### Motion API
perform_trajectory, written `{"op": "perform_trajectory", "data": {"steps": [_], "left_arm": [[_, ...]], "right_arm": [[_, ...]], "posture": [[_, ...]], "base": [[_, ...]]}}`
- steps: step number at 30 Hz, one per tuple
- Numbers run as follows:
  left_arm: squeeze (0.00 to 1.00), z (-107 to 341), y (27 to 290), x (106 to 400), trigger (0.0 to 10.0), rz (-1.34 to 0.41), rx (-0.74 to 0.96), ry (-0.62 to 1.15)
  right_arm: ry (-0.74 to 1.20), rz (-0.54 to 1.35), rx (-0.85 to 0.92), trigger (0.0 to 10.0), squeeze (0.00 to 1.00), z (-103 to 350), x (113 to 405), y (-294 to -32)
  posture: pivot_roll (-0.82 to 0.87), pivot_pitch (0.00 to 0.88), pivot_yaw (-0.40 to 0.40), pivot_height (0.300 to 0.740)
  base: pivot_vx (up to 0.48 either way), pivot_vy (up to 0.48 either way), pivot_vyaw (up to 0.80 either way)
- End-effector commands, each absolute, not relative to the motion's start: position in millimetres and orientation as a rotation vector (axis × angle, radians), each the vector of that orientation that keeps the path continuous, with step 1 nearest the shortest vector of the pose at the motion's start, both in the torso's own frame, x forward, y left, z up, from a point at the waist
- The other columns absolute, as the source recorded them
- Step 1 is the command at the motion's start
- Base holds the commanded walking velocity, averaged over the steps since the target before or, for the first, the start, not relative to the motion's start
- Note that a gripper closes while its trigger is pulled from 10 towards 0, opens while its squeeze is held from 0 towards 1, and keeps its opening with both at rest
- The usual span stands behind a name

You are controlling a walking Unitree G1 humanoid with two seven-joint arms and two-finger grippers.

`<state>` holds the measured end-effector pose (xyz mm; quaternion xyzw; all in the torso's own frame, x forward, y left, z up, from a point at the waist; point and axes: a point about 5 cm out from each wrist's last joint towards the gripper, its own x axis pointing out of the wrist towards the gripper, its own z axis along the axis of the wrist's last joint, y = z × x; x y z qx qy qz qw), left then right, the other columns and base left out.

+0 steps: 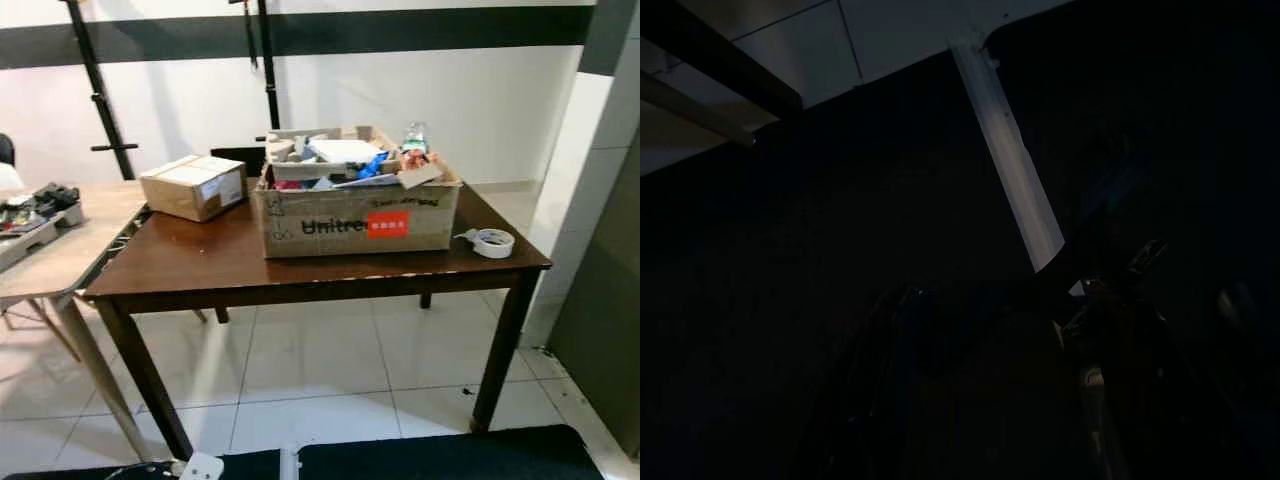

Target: Picking trash to rubbish bin

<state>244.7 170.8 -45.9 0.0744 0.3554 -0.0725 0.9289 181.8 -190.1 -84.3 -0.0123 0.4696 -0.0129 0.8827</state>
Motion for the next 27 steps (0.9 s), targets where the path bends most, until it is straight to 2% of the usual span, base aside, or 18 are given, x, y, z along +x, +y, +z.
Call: {"op": "perform_trajectory", "data": {"steps": [1, 27], "left_arm": [[0.0, -48.8, 173.6, 241.4, 10.0, -0.131, 0.124, 0.755], [0.0, -48.3, 174.9, 242.5, 10.0, -0.112, 0.102, 0.763]], "right_arm": [[0.982, -0.033, -0.009, 10.0, 0.0, -85.2, 180.7, -187.4], [0.963, -0.022, -0.006, 10.0, 0.0, -82.7, 186.0, -183.4]], "posture": [[-0.09, 0.107, 0.033, 0.74], [-0.09, 0.105, 0.032, 0.74]], "base": [[0.0, 0.0, 0.0], [0.0, 0.0, 0.0]]}}
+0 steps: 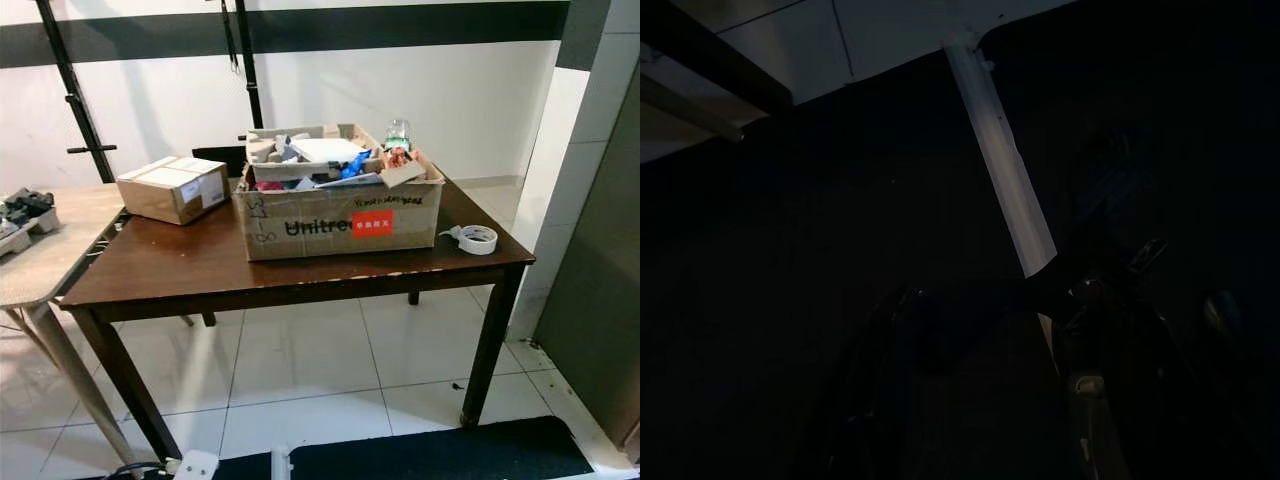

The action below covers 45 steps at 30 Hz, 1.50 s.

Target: Picking trash to rubbish bin

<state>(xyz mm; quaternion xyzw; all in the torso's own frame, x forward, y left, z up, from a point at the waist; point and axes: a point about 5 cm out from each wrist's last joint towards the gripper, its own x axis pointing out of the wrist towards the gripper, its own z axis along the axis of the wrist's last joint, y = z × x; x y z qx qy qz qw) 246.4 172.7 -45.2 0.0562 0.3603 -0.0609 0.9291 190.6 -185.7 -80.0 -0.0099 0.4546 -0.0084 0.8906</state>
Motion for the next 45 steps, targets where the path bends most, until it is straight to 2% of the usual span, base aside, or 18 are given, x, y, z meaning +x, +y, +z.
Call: {"op": "perform_trajectory", "data": {"steps": [1, 7, 20, 27, 45], "left_arm": [[0.0, -48.4, 174.8, 242.4, 10.0, -0.113, 0.101, 0.763], [0.0, -48.2, 174.8, 242.4, 10.0, -0.115, 0.099, 0.76], [0.0, -47.6, 174.7, 242.9, 10.0, -0.118, 0.097, 0.751], [0.0, -47.8, 175.3, 242.4, 10.0, -0.121, 0.095, 0.751], [0.0, -48.2, 175.4, 241.1, 10.0, -0.127, 0.092, 0.747]], "right_arm": [[0.963, -0.021, -0.005, 10.0, 0.0, -82.8, 185.9, -183.3], [0.965, -0.02, -0.006, 10.0, 0.0, -83.0, 185.1, -183.5], [0.964, -0.019, -0.006, 10.0, 0.0, -82.6, 185.9, -183.7], [0.965, -0.019, -0.005, 10.0, 0.0, -82.8, 185.6, -183.2], [0.971, -0.02, -0.003, 10.0, 0.0, -84.0, 183.3, -182.7]], "posture": [[-0.09, 0.105, 0.031, 0.74], [-0.09, 0.105, 0.031, 0.74], [-0.09, 0.106, 0.03, 0.74], [-0.09, 0.108, 0.029, 0.74], [-0.09, 0.113, 0.031, 0.74]], "base": [[0.0, 0.0, 0.0], [0.0, 0.0, 0.0], [0.325, 0.0, 0.0], [0.0, 0.0, 0.0], [0.295, 0.0, 0.0]]}}
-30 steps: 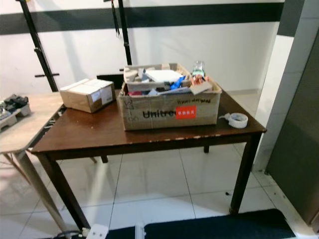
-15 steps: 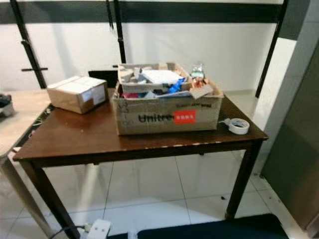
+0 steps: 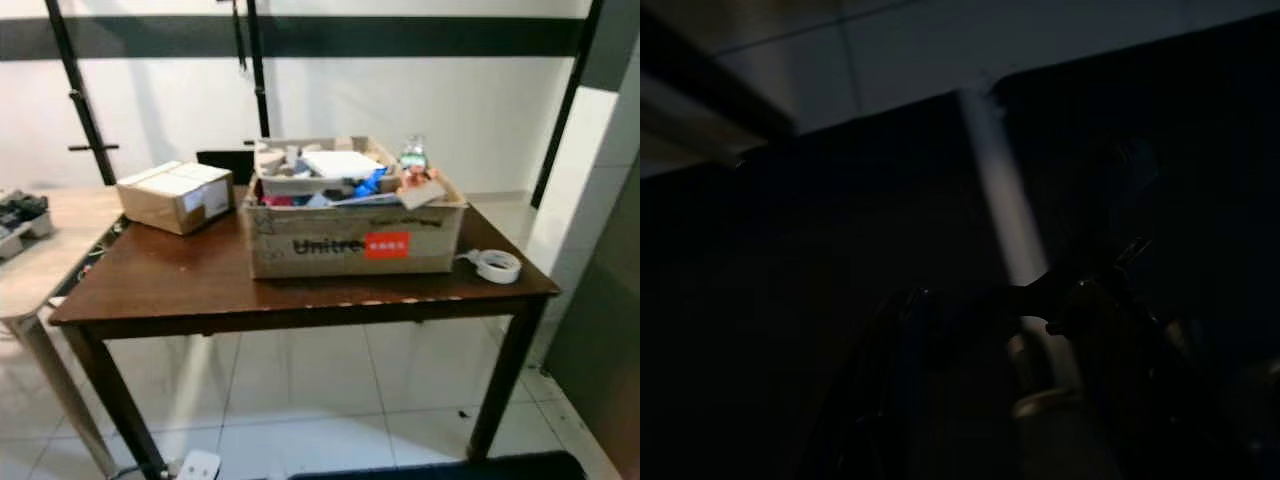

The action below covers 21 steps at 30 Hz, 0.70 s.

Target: Picking trash to rubbish bin

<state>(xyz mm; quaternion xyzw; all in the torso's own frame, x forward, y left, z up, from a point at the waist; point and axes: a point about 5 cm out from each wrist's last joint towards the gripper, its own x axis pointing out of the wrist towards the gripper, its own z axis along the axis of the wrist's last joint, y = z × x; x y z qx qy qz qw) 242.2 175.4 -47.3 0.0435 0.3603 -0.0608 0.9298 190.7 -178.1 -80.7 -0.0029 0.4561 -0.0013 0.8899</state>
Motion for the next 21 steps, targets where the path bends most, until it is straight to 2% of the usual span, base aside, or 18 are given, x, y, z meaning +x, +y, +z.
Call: {"op": "perform_trajectory", "data": {"steps": [1, 21], "left_arm": [[0.0, -48.3, 175.3, 241.1, 10.0, -0.127, 0.091, 0.747], [0.0, -48.8, 175.8, 240.3, 10.0, -0.128, 0.088, 0.75]], "right_arm": [[0.971, -0.019, -0.003, 10.0, 0.0, -84.1, 183.2, -182.7], [0.978, -0.019, -0.003, 10.0, 0.0, -85.0, 181.7, -182.4]], "posture": [[-0.09, 0.115, 0.03, 0.74], [-0.09, 0.118, 0.029, 0.74]], "base": [[0.296, 0.0, 0.0], [0.298, 0.0, 0.0]]}}
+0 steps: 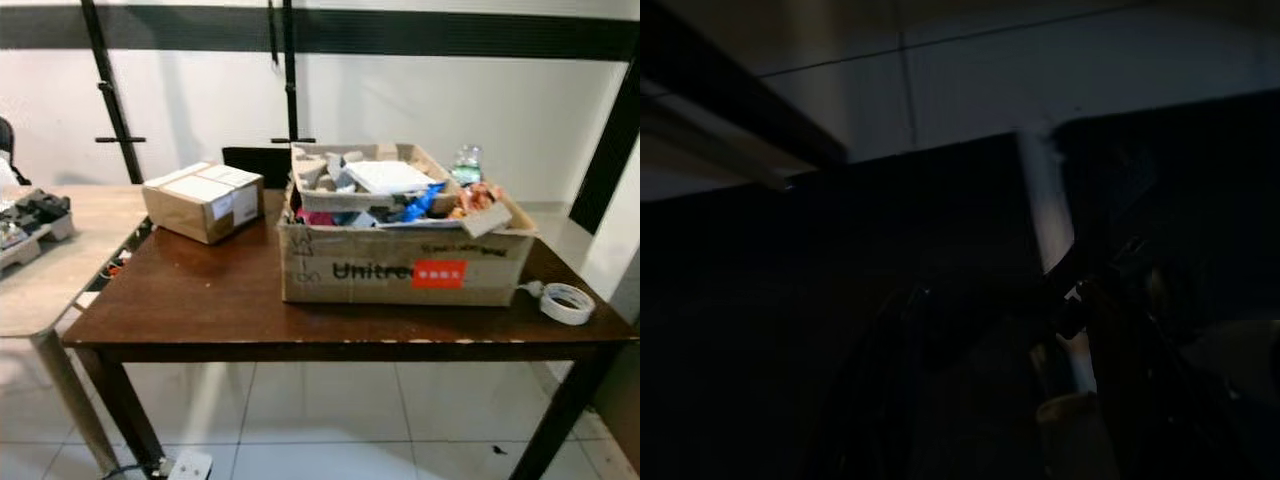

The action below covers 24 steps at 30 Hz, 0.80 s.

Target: Picking trash to rubbish bin

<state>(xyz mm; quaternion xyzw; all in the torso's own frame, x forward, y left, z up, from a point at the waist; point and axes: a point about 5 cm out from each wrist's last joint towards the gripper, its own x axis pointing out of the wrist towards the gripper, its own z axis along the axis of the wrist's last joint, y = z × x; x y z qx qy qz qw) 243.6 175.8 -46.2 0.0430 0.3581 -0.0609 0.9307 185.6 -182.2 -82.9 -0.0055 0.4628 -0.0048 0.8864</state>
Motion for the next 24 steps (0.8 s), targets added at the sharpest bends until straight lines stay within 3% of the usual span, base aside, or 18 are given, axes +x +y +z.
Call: {"op": "perform_trajectory", "data": {"steps": [1, 12, 24], "left_arm": [[0.0, -48.8, 175.7, 240.3, 10.0, -0.128, 0.089, 0.749], [0.0, -48.8, 175.9, 240.4, 10.0, -0.128, 0.094, 0.751], [0.0, -48.2, 176.3, 241.3, 10.0, -0.117, 0.147, 0.741]], "right_arm": [[0.978, -0.019, -0.003, 10.0, 0.0, -85.0, 181.6, -182.4], [0.982, -0.022, -0.002, 10.0, 0.0, -85.6, 180.4, -182.8], [0.984, -0.026, 0.0, 10.0, 0.0, -85.6, 180.5, -184.1]], "posture": [[-0.09, 0.118, 0.029, 0.74], [-0.09, 0.118, 0.032, 0.74], [-0.08, 0.128, 0.029, 0.74]], "base": [[0.296, 0.0, 0.0], [0.295, 0.0, 0.0], [0.0, 0.0, 0.0]]}}
